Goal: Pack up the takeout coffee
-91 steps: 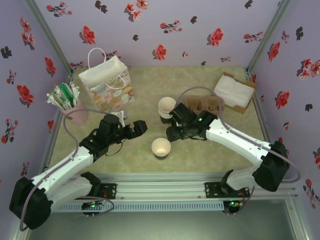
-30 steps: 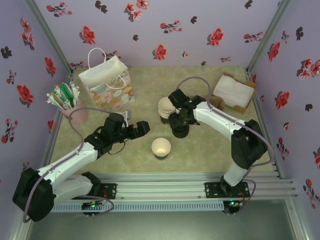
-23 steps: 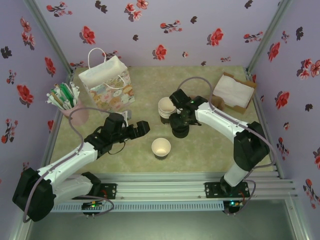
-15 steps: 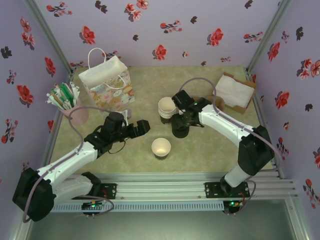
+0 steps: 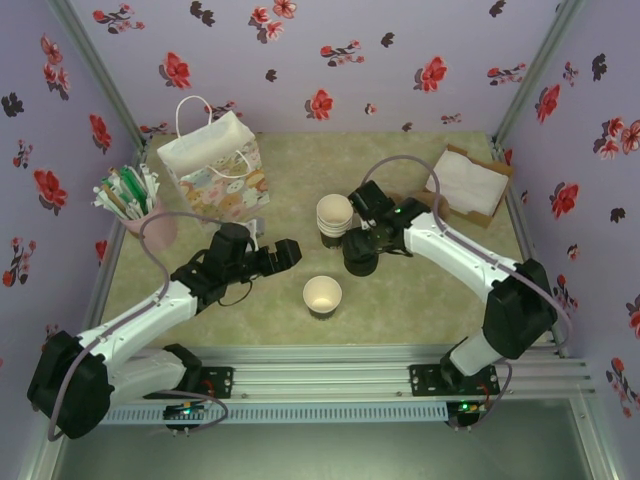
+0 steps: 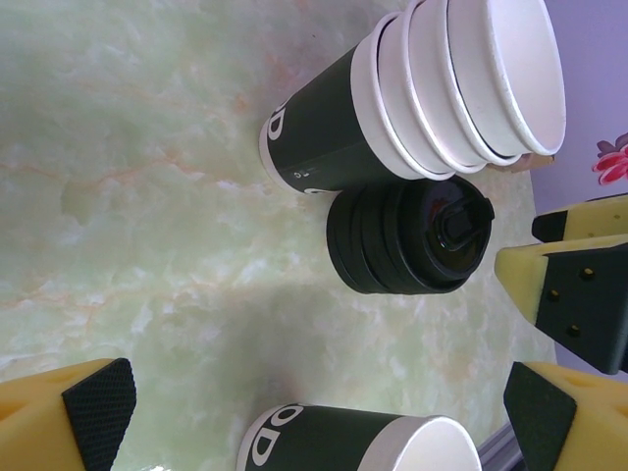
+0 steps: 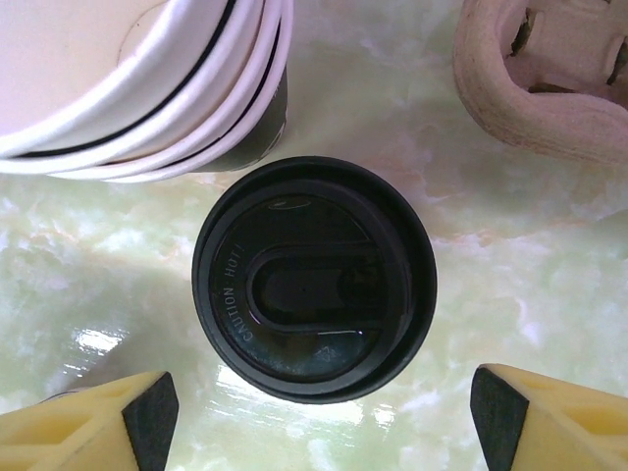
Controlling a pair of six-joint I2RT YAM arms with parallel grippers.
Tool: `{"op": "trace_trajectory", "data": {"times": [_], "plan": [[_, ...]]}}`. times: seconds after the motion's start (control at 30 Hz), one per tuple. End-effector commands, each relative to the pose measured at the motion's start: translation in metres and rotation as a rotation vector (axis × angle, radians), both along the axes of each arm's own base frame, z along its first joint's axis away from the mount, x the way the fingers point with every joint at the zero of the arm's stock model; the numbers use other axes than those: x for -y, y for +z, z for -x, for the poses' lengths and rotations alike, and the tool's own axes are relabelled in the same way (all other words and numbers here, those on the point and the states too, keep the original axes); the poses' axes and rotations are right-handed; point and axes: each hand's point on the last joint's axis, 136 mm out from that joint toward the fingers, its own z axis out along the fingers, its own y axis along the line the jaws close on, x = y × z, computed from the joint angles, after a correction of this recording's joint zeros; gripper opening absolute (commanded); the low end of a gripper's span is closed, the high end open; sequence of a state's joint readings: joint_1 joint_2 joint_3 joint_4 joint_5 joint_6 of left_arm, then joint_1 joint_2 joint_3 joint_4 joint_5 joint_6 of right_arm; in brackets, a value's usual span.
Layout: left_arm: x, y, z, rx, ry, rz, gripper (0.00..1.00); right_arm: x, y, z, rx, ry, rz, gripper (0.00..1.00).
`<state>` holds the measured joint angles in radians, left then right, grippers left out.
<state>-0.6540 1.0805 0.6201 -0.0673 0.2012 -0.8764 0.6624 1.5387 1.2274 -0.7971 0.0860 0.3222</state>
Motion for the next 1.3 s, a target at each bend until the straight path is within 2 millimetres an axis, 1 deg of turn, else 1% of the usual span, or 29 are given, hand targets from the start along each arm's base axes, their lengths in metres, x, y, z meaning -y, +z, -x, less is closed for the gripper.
{"op": "trace_trajectory", "data": {"times": [0.0, 0.2, 0.37, 0.77, 1.0, 1.27], "plan": [[0.004, 0.010, -0.004, 0.039, -0.008, 0.001, 0.99, -0.001, -0.012, -0.005, -0.014, -0.002, 0.020, 0.83], [0.004, 0.009, -0.005, 0.040, -0.008, 0.000, 0.99, -0.003, -0.025, -0.010, -0.020, 0.008, 0.069, 0.85], [0.005, 0.008, -0.005, 0.037, -0.008, -0.002, 0.99, -0.004, -0.029, -0.012, -0.010, 0.014, 0.111, 0.86], [0.005, 0.006, -0.004, 0.036, -0.011, -0.006, 0.99, -0.005, -0.026, -0.019, 0.023, 0.014, 0.172, 0.87], [0.004, 0.006, -0.005, 0.036, -0.010, -0.007, 0.99, -0.007, -0.021, -0.019, 0.035, 0.021, 0.176, 0.89], [0.004, 0.005, -0.004, 0.036, -0.010, -0.006, 0.99, -0.010, -0.026, -0.021, 0.030, 0.023, 0.178, 0.89]]}}
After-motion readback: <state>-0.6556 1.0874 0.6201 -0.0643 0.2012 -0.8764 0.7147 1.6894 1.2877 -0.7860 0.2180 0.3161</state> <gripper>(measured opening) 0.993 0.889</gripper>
